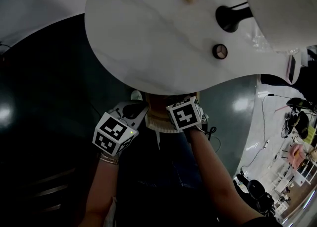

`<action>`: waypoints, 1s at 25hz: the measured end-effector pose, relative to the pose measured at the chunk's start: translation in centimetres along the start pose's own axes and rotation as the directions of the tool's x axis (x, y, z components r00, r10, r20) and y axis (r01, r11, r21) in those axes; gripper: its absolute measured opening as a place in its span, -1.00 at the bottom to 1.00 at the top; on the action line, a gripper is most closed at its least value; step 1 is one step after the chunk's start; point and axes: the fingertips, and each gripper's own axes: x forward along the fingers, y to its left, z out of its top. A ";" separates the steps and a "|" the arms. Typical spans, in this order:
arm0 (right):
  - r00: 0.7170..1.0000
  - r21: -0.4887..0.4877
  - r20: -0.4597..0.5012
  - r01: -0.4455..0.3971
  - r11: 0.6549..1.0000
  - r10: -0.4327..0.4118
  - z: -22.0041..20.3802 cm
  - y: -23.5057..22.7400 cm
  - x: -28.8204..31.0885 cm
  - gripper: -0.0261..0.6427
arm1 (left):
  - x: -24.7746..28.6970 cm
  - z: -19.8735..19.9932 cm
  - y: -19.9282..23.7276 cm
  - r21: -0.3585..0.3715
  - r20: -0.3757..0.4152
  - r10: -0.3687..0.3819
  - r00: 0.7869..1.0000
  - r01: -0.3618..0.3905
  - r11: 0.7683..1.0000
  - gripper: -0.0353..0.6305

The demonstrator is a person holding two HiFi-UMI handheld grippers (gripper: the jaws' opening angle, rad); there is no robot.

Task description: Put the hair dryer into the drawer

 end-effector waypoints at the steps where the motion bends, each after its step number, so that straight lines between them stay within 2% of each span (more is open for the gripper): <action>1: 1.000 -0.009 0.005 0.009 1.000 -0.009 0.2 -0.3 0.2 -0.30 | 0.2 0.0 0.0 -0.002 0.000 0.001 1.000 -0.001 1.000 -0.85; 8: 0.996 -0.010 0.056 0.065 0.998 -0.064 0.6 -1.4 0.8 -0.30 | 0.6 -0.3 0.0 -0.002 -0.019 -0.004 1.000 0.004 1.000 -0.85; 18: 0.988 0.049 0.131 0.076 0.996 -0.082 1.1 -1.6 2.2 -0.30 | 0.9 -0.2 0.6 -0.005 -0.012 0.007 1.000 -0.007 1.000 -0.85; 21: 0.992 0.005 0.103 0.079 0.997 -0.079 0.7 -1.4 2.4 -0.27 | 0.9 -0.3 0.6 0.005 -0.019 0.006 1.000 -0.006 1.000 -0.85; 25: 0.993 -0.118 0.093 0.090 0.989 -0.079 0.9 -0.5 2.2 -0.15 | 1.0 -0.3 0.5 0.002 -0.017 -0.001 1.000 0.001 1.000 -0.85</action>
